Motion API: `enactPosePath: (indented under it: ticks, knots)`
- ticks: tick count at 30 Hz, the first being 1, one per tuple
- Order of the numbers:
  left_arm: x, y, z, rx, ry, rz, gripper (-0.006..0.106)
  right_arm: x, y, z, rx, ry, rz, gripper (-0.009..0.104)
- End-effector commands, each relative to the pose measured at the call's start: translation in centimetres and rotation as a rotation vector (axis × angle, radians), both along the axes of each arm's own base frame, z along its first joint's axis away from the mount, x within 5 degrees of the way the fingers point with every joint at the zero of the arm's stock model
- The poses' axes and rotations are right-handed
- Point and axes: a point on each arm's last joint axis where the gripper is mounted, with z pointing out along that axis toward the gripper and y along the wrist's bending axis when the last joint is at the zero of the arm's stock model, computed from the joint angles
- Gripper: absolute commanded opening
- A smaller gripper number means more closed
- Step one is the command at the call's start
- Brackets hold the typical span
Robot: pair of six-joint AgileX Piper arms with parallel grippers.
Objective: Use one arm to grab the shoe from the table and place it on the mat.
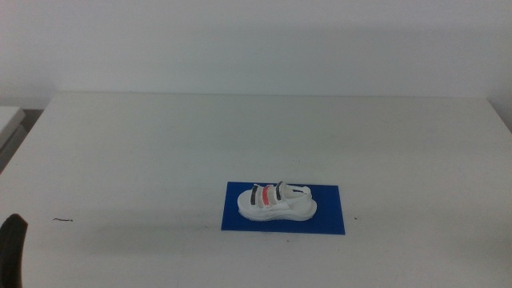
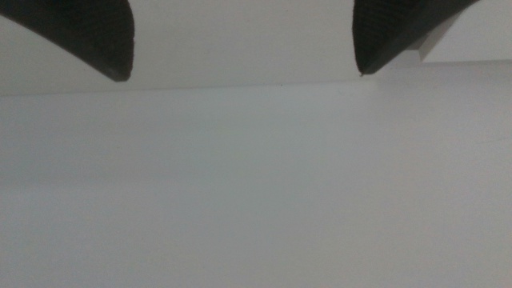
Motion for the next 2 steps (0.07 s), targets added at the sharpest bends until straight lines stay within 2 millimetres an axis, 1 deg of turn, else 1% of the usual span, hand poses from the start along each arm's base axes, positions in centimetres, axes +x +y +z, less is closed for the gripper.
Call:
enactPosePath:
  ticks: [1,2]
  knots:
    - [-0.05,0.02,0.11,-0.007,-0.016,0.002,0.094,-0.02,0.00,0.02,-0.007,-0.011,0.002,0.079]
    - [-0.05,0.02,0.11,-0.007,-0.016,0.002,0.094,-0.02,0.00,0.02,-0.007,-0.011,0.002,0.079]
